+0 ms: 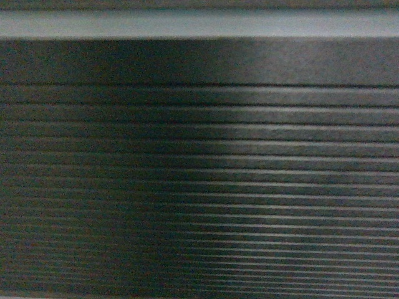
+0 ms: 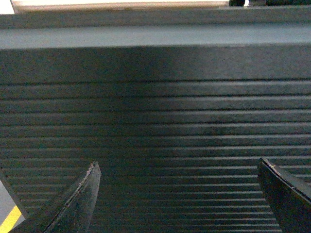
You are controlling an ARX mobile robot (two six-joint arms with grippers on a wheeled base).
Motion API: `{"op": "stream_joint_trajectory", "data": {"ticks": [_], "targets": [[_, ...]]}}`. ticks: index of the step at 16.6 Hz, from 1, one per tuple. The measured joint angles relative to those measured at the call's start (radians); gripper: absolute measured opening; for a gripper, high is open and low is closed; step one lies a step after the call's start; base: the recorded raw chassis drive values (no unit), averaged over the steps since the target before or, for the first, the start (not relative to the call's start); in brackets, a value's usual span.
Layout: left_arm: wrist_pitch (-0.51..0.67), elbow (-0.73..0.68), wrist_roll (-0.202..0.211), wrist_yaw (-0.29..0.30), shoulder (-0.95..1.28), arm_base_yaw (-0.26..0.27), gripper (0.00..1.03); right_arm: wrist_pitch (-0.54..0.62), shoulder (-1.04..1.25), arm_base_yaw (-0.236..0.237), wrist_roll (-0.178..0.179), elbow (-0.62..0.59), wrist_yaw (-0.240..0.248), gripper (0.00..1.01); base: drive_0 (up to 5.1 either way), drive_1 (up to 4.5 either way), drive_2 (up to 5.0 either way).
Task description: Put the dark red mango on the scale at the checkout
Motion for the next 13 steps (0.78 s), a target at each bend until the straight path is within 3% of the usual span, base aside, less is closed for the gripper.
{"op": "stream_joint_trajectory", "data": {"ticks": [13], "targets": [[-0.003, 0.0, 0.0, 0.0, 0.0, 0.0, 0.98, -0.001, 0.0, 0.0, 0.0, 0.0, 0.001, 0.98, 0.0, 0.0, 0.0]]}}
